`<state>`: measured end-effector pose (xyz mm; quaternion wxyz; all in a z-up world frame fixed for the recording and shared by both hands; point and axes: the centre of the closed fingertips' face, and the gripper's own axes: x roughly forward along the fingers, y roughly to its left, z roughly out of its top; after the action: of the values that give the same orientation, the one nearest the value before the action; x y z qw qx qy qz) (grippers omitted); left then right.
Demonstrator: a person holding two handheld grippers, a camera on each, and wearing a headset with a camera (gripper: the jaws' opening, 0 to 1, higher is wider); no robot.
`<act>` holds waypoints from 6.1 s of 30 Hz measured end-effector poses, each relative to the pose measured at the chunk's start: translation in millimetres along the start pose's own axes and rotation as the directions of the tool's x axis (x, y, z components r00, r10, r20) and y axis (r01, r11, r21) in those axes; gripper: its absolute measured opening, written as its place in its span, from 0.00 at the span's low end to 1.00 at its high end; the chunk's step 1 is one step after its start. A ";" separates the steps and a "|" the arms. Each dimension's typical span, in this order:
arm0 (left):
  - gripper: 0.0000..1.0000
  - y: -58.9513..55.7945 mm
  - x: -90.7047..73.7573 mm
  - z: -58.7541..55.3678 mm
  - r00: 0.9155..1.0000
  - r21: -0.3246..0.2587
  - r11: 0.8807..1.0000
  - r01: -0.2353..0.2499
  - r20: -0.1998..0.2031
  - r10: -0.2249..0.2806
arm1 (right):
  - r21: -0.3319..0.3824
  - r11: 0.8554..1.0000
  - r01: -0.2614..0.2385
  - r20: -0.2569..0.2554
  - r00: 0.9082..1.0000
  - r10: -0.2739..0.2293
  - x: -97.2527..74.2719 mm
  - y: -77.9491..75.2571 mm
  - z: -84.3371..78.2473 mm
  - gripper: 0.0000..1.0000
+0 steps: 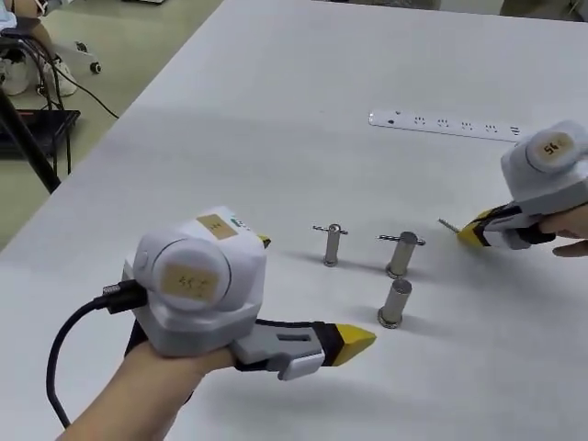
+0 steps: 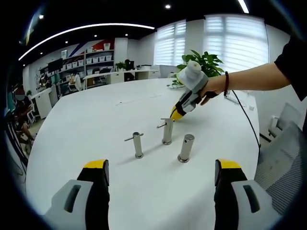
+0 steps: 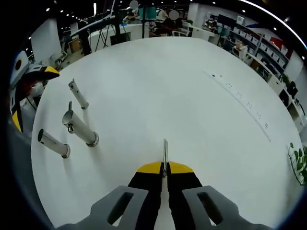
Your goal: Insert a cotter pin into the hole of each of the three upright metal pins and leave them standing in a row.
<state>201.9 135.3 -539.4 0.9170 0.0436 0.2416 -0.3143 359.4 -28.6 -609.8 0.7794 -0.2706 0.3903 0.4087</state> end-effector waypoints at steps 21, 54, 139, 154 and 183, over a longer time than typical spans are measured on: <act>0.81 -0.9 -0.9 4.0 1.000 -0.005 1.000 0.005 0.022 -0.005 | -0.133 0.991 0.001 0.045 0.999 0.005 -14.9 12.5 15.0 0.00; 0.52 -15.1 4.1 26.4 0.994 -0.093 0.991 0.093 0.060 -0.087 | -0.388 0.920 0.050 0.162 0.987 0.014 -71.7 73.2 26.5 0.00; 0.00 -41.1 23.7 52.7 0.968 -0.345 0.907 0.240 0.151 -0.199 | -0.688 0.726 0.023 0.269 0.936 0.226 -93.3 173.1 74.6 0.00; 0.00 -45.8 22.2 55.8 0.955 -0.306 0.910 0.279 0.188 -0.229 | -0.569 0.821 -0.045 0.298 0.920 0.256 -95.7 173.7 70.9 0.00; 0.00 -46.5 8.5 38.0 0.934 -0.001 0.940 0.342 0.115 -0.340 | -0.141 0.893 -0.428 0.380 0.809 0.448 -101.3 186.7 54.3 0.12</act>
<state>195.7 84.6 -506.6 0.8613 -0.0263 0.1964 -0.4679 185.5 65.6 -515.1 0.7207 -0.1022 0.2632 0.6332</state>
